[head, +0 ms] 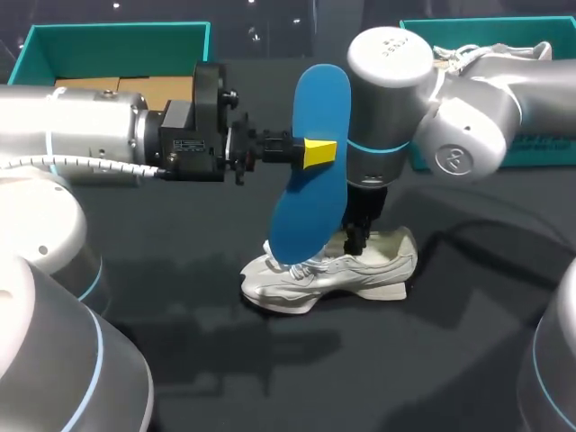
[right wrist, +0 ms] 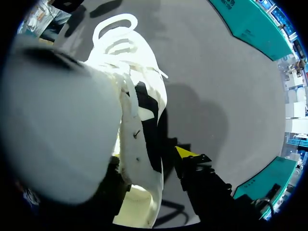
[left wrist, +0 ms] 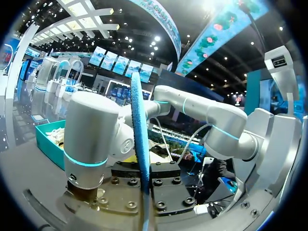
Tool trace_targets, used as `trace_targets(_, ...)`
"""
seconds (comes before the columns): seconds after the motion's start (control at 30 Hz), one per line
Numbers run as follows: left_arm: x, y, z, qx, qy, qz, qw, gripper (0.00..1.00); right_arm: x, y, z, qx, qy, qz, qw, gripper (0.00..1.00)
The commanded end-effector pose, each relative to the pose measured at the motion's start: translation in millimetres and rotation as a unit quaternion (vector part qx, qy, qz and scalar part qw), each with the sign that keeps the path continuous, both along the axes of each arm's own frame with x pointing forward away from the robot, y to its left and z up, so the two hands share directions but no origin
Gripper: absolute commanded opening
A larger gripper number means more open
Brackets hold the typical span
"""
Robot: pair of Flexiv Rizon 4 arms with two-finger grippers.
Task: Take the shoe out of the shoebox, open the shoe tongue, remove and reinsert the insole, then place the shoe into the shoebox
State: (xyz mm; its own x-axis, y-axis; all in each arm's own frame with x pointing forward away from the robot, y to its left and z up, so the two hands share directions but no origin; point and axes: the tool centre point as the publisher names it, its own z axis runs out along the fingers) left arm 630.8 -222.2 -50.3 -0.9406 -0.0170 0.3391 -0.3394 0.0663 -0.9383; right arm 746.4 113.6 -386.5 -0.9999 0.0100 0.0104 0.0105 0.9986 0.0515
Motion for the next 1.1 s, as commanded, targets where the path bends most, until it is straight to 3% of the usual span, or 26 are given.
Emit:
trace_targets(0.03,-2.0,1,-1,-0.001,0.0,0.001,1.0,0.0,-0.3,3,-5,-0.003,0.001,0.0,1.0,0.0)
trace_targets(0.43,-2.0,1,-1,-0.001,0.0,0.001,1.0,0.0,-9.8,-14,14,-0.001,-0.001,-0.023,1.0,0.0)
trace_targets(0.67,-2.0,1,-1,-0.001,0.0,0.001,1.0,0.0,-18.8,-23,34,0.008,0.004,-0.111,0.994,0.0)
trace_targets(0.8,-2.0,1,-1,-0.001,0.0,0.001,1.0,0.0,-30.9,-21,50,0.015,0.017,-0.213,0.977,0.0)
trace_targets(0.83,-2.0,1,-1,-0.001,0.0,0.001,1.0,0.0,-37.3,-19,56,0.012,0.011,-0.22,0.975,0.0)
trace_targets(1.1,-2.0,1,-1,-0.001,0.0,0.001,1.0,0.0,-37.3,-19,56,0.012,0.011,-0.22,0.975,0.0)
